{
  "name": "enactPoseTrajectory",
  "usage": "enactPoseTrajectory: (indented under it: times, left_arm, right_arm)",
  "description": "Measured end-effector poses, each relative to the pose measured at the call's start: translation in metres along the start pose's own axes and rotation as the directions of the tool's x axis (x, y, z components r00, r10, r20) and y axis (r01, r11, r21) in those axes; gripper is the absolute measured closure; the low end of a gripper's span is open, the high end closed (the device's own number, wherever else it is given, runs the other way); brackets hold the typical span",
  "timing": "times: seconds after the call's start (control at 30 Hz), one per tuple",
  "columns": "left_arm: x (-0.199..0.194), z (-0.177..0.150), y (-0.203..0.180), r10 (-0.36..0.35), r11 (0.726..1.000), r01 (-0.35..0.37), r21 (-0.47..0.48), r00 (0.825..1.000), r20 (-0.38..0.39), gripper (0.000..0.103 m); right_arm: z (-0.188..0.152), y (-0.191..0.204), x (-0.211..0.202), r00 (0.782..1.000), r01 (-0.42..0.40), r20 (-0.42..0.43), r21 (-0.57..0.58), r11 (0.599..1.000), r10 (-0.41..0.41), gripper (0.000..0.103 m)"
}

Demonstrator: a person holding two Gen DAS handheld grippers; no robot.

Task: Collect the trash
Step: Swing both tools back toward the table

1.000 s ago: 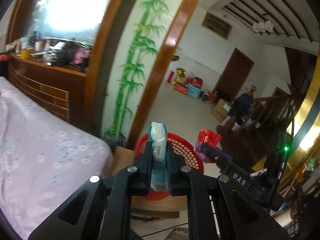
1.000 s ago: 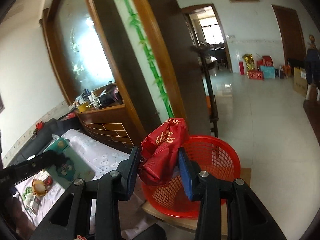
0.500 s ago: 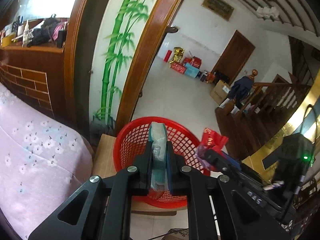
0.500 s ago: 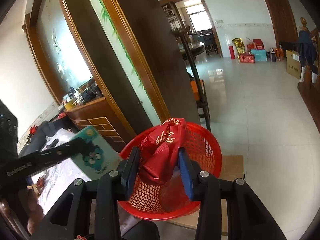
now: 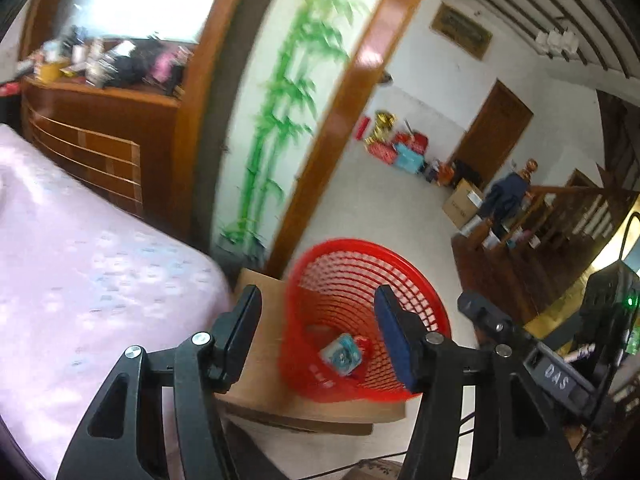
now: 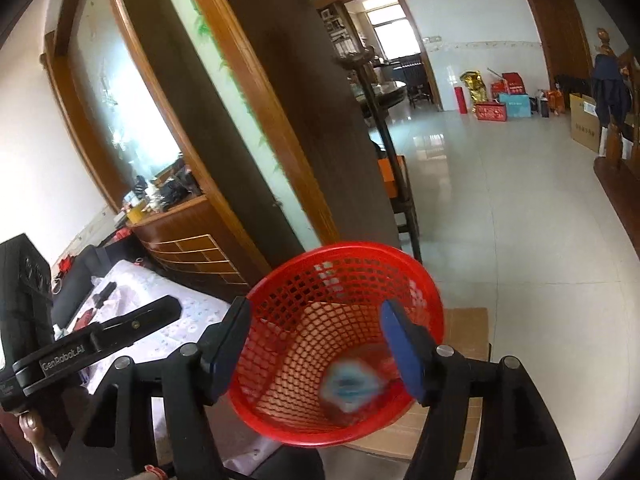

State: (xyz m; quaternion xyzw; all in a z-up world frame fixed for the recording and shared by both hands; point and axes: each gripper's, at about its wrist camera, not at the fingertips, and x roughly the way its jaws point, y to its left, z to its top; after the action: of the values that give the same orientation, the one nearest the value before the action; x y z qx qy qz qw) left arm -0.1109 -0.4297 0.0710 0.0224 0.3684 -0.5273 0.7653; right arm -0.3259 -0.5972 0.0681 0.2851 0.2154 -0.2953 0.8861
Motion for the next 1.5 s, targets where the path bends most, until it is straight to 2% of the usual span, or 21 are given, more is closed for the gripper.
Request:
enactPoseTrajectory:
  times: [0.1,0.17,0.2,0.3,0.33,0.37,0.47,0.5,0.57,0.6,0.67,0.8,0.93,1.0,1.13,1.3,1.5]
  left_arm:
    - [-0.045,-0.010,0.018,0.086,0.996,-0.085,-0.021,0.994,0.069,0.033]
    - [-0.079,-0.021,0.036,0.173,0.984,-0.169,-0.049,0.978,0.112,0.033]
    - [-0.101,-0.028,0.048,0.234,0.971,-0.226,-0.074,0.963,0.130,0.033]
    - [-0.142,-0.042,0.081,0.347,0.934,-0.328,-0.140,0.927,0.143,0.032]
    - [-0.160,-0.047,0.096,0.392,0.914,-0.365,-0.176,0.908,0.151,0.032]
    - [-0.178,-0.052,0.111,0.438,0.890,-0.402,-0.215,0.886,0.154,0.032]
    - [-0.217,-0.062,0.147,0.491,0.851,-0.432,-0.299,0.856,0.161,0.032]
    - [-0.230,-0.067,0.158,0.518,0.832,-0.450,-0.325,0.840,0.162,0.032]
    - [-0.257,-0.074,0.176,0.575,0.791,-0.493,-0.362,0.800,0.168,0.032]
    - [-0.271,-0.079,0.186,0.612,0.764,-0.524,-0.377,0.774,0.163,0.032]
    - [-0.291,-0.090,0.200,0.646,0.732,-0.548,-0.405,0.747,0.157,0.032]
    - [-0.318,-0.105,0.220,0.688,0.685,-0.572,-0.451,0.712,0.143,0.032]
    - [-0.336,-0.115,0.232,0.719,0.652,-0.599,-0.465,0.682,0.131,0.032]
    - [-0.340,-0.117,0.240,0.732,0.637,-0.611,-0.470,0.671,0.119,0.032]
    - [-0.348,-0.124,0.257,0.727,0.631,-0.603,-0.488,0.680,0.100,0.032]
    - [-0.347,-0.130,0.268,0.736,0.618,-0.627,-0.475,0.674,0.068,0.032]
    - [-0.339,-0.137,0.289,0.734,0.610,-0.644,-0.462,0.678,0.025,0.033]
  right_arm:
    - [-0.001,0.025,-0.006,0.999,-0.037,0.017,-0.035,0.999,0.037,0.029]
    - [-0.004,0.053,-0.008,0.994,-0.103,0.023,-0.075,0.992,0.105,0.027]
    - [-0.007,0.069,-0.008,0.989,-0.145,0.019,-0.092,0.985,0.147,0.026]
    - [-0.017,0.121,-0.006,0.966,-0.256,-0.006,-0.160,0.953,0.259,0.024]
    - [-0.021,0.136,-0.004,0.959,-0.282,-0.019,-0.180,0.942,0.283,0.024]
    - [-0.026,0.155,-0.001,0.949,-0.315,-0.044,-0.203,0.927,0.313,0.024]
    - [-0.042,0.206,0.007,0.914,-0.406,-0.107,-0.254,0.878,0.391,0.024]
    - [-0.049,0.226,0.009,0.903,-0.431,-0.128,-0.278,0.859,0.411,0.024]
    - [-0.061,0.254,0.012,0.885,-0.465,-0.159,-0.302,0.832,0.437,0.024]
    - [-0.067,0.269,0.015,0.871,-0.491,-0.182,-0.305,0.816,0.456,0.024]
    - [-0.077,0.290,0.019,0.841,-0.540,-0.224,-0.292,0.789,0.493,0.024]
    - [-0.095,0.331,0.030,0.796,-0.601,-0.289,-0.287,0.745,0.531,0.024]
    - [-0.115,0.364,0.041,0.740,-0.665,-0.365,-0.266,0.698,0.565,0.023]
    - [-0.123,0.379,0.046,0.719,-0.685,-0.390,-0.260,0.680,0.575,0.018]
    - [-0.136,0.405,0.053,0.683,-0.718,-0.427,-0.245,0.652,0.592,0.013]
    - [-0.150,0.427,0.066,0.665,-0.729,-0.465,-0.231,0.645,0.585,0.013]
    - [-0.163,0.444,0.083,0.667,-0.720,-0.493,-0.235,0.653,0.559,0.013]
